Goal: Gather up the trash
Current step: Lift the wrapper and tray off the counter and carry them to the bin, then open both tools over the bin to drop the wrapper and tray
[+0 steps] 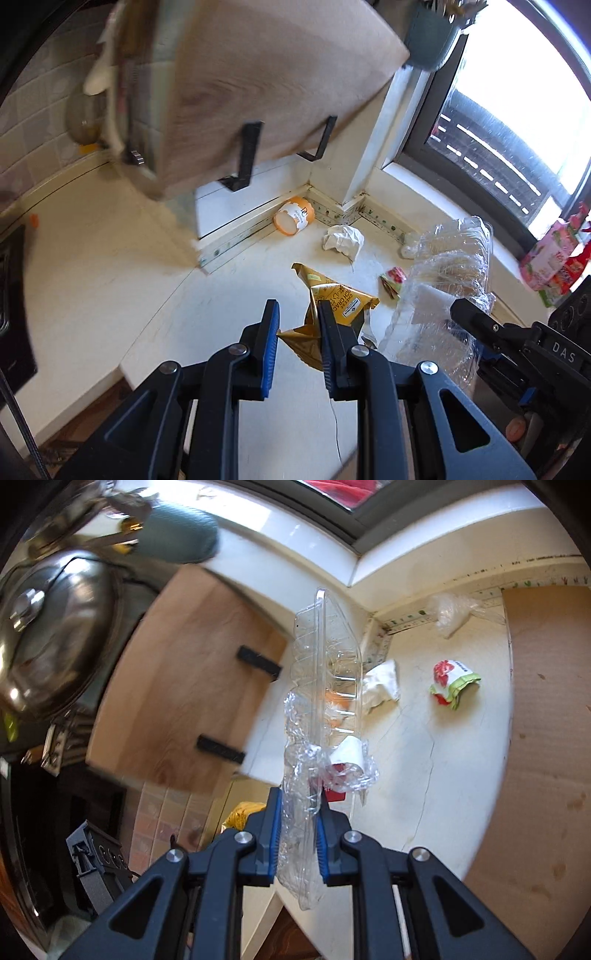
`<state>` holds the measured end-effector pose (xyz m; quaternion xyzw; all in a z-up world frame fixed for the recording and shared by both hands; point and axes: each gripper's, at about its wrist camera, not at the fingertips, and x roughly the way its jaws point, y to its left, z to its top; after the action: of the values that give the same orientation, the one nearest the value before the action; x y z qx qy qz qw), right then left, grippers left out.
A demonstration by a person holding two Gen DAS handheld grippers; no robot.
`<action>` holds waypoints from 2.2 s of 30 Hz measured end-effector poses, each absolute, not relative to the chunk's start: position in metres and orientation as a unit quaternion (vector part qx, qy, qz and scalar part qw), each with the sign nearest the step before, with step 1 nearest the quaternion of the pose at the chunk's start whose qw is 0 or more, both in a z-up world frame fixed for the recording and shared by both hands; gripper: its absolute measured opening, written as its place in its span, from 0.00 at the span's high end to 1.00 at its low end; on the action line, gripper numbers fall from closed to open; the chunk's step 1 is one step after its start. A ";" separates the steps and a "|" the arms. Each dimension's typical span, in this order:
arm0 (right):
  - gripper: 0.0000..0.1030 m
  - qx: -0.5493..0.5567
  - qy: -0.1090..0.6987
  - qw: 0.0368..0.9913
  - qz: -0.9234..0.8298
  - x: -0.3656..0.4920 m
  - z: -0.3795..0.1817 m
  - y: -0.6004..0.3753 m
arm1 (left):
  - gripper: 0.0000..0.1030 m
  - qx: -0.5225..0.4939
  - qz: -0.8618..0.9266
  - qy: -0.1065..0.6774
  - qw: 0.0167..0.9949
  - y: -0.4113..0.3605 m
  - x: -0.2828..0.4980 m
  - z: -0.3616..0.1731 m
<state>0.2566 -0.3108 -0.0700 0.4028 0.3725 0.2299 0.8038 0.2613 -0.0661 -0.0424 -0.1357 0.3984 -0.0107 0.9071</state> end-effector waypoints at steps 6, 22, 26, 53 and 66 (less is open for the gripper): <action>0.85 0.372 0.362 0.815 0.257 0.175 -0.032 -0.281 | 0.82 -0.164 -0.006 0.401 0.901 -0.026 0.162 -0.017; 0.85 0.274 0.415 0.819 0.285 -0.010 -0.035 -0.208 | 0.82 -0.170 0.004 0.426 0.889 0.038 -0.029 -0.051; 0.85 0.256 0.450 0.810 0.277 -0.028 -0.058 -0.192 | 0.82 -0.180 0.008 0.454 0.873 0.051 -0.047 -0.086; 0.85 0.125 0.651 0.706 0.251 0.035 -0.354 -0.117 | 0.82 -0.275 0.079 0.606 0.742 0.092 -0.010 -0.466; 0.85 0.076 0.680 0.683 0.254 0.064 -0.463 -0.085 | 0.47 -0.256 0.079 0.654 0.708 0.096 0.040 -0.583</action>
<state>0.0641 -0.0853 -0.4631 0.0764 0.6801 0.2544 0.6833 0.0405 0.0965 -0.5833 -0.2561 0.6536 0.0790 0.7078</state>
